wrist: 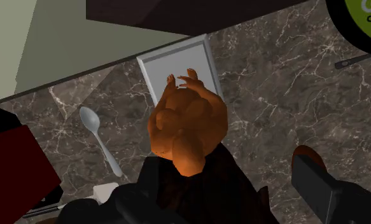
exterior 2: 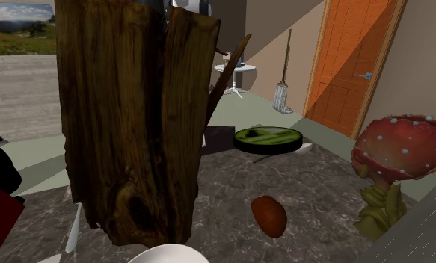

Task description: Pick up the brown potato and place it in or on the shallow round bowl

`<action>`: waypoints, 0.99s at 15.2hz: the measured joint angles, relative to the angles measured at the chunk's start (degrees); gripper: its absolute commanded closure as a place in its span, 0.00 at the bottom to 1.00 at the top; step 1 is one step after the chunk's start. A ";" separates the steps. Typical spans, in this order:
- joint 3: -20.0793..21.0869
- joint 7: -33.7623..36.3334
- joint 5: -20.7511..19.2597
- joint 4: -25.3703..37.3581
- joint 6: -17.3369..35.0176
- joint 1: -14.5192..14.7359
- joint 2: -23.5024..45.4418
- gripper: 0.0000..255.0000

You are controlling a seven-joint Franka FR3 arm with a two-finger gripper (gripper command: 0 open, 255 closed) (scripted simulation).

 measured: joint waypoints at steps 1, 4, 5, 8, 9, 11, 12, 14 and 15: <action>0.00 0.00 0.00 0.00 0.00 0.00 0.00 0.00; 2.45 1.57 0.30 -0.30 2.49 0.74 2.23 0.00; 3.66 2.40 0.46 -0.52 3.80 1.09 3.36 0.00; 7.38 4.99 0.77 -2.40 8.22 2.13 6.04 0.00; 8.75 6.02 0.79 -2.20 9.50 2.43 7.56 0.00; 11.27 7.93 0.59 -1.78 11.70 2.91 10.36 0.00; 12.45 8.83 0.44 -2.06 12.97 3.15 11.47 0.00; 15.10 10.99 -0.29 -0.77 15.47 3.30 15.55 0.00; 16.56 12.33 -0.70 -0.04 16.46 3.45 17.45 0.00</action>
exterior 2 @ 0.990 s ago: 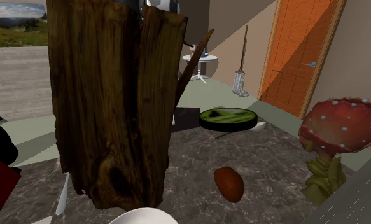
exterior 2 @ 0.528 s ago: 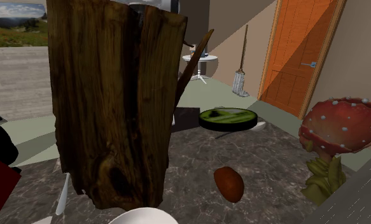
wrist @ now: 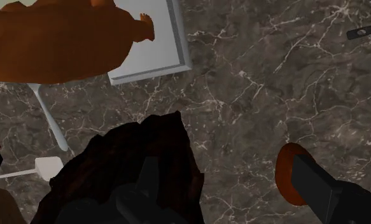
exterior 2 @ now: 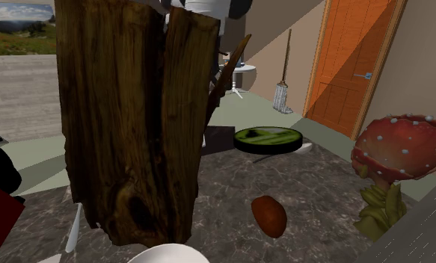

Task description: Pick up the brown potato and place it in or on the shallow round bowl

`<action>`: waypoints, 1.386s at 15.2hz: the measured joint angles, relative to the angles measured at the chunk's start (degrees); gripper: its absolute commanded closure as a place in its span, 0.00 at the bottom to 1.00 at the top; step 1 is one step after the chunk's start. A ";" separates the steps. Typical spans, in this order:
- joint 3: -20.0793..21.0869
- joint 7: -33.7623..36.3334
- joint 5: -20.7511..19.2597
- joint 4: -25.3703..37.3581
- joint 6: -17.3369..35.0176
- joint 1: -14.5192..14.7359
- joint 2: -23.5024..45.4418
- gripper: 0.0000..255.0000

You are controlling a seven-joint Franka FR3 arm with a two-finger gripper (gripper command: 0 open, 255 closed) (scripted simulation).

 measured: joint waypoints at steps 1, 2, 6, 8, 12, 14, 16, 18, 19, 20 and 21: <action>1.05 0.89 -0.54 0.20 1.05 0.04 1.48 0.00; 2.11 1.85 -1.15 0.27 2.16 0.07 2.90 0.00; 6.98 7.05 -4.88 3.11 5.98 -0.11 10.94 0.00; 9.45 10.31 -7.49 4.70 7.64 -0.09 15.39 0.00; 13.11 16.89 -14.47 9.22 9.45 0.19 25.01 0.00; 14.24 20.38 -18.39 11.34 9.94 0.94 29.85 0.00; 14.94 23.83 -22.38 14.14 9.64 2.28 34.82 0.00; 14.87 26.82 -26.56 17.39 9.27 3.93 40.21 0.00; 14.86 28.14 -28.10 18.74 8.71 4.96 42.22 0.00; 14.67 29.69 -30.04 21.01 8.02 6.35 45.16 0.00; 14.28 30.75 -31.80 22.87 7.53 7.50 47.75 0.00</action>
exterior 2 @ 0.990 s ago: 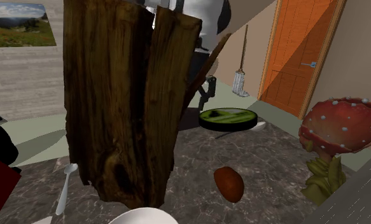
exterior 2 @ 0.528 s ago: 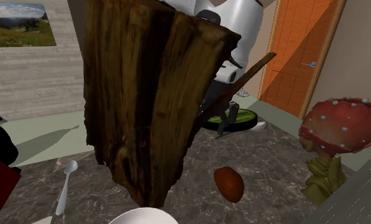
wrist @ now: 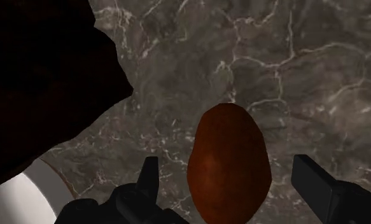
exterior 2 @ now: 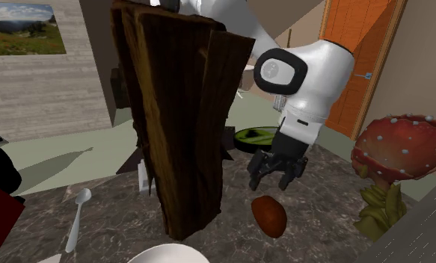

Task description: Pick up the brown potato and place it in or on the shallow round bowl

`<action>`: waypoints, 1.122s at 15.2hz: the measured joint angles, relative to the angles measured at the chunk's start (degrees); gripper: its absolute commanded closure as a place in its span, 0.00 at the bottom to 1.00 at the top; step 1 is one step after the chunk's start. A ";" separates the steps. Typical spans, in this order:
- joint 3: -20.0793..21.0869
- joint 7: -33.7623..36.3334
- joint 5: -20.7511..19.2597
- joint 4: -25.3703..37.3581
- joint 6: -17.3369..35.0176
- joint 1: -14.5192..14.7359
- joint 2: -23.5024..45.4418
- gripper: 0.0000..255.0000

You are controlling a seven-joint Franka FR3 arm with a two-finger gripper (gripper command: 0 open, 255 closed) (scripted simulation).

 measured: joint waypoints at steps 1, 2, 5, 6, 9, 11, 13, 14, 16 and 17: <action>-0.35 0.84 -1.29 1.51 -0.41 0.98 2.00 0.00; -0.58 1.38 -2.03 2.06 -0.37 1.49 3.06 0.00; -1.25 2.29 -3.45 1.90 0.91 1.86 4.72 0.00; -1.50 2.51 -3.86 1.67 1.48 1.84 5.14 0.00; -2.23 3.17 -5.09 1.24 3.03 1.87 6.54 0.00; -2.28 3.23 -5.20 1.05 3.27 1.83 6.56 0.00; -2.30 3.26 -5.23 0.99 3.34 1.81 6.56 0.00; -2.30 3.26 -5.23 0.97 3.36 1.81 6.56 0.00; -2.30 3.26 -5.24 0.97 3.37 1.81 6.56 1.00; -2.29 3.26 -5.24 0.99 3.36 1.81 6.53 1.00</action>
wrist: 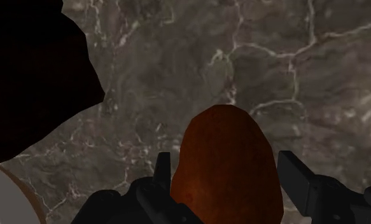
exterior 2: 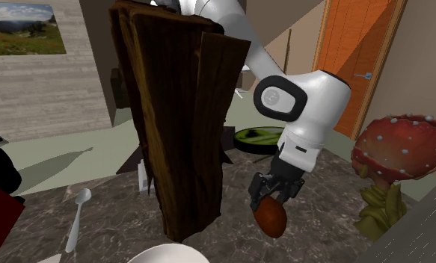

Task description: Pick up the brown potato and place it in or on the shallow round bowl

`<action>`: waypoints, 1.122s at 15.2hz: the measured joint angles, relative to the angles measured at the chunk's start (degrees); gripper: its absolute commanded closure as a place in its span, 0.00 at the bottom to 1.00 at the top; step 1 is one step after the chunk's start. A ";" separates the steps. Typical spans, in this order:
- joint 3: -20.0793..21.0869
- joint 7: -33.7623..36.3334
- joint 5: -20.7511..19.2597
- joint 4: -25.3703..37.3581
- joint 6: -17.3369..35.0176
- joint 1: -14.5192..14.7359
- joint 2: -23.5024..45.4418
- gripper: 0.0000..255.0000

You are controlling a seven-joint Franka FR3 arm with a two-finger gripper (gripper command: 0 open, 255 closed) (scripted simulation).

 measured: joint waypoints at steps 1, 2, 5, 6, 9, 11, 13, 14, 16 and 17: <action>0.01 0.00 0.01 -0.02 0.00 0.00 -0.01 1.00; 0.01 0.00 0.01 -0.04 0.00 -0.01 -0.03 1.00; 0.01 0.01 0.01 -0.06 0.01 -0.01 -0.03 1.00; 0.01 0.01 0.01 -0.05 0.00 0.00 -0.03 1.00; 0.01 0.00 0.00 -0.01 -0.01 0.00 -0.01 1.00; 0.25 -0.47 0.50 0.10 -0.58 -0.18 -0.60 1.00; 0.62 -1.10 1.24 0.27 -1.44 -0.40 -1.54 1.00; 0.75 -1.45 1.54 0.34 -1.77 -0.55 -1.94 1.00; 1.17 -2.24 2.44 0.44 -2.74 -0.87 -3.14 1.00; 1.33 -2.62 2.82 0.56 -3.18 -1.01 -3.63 1.00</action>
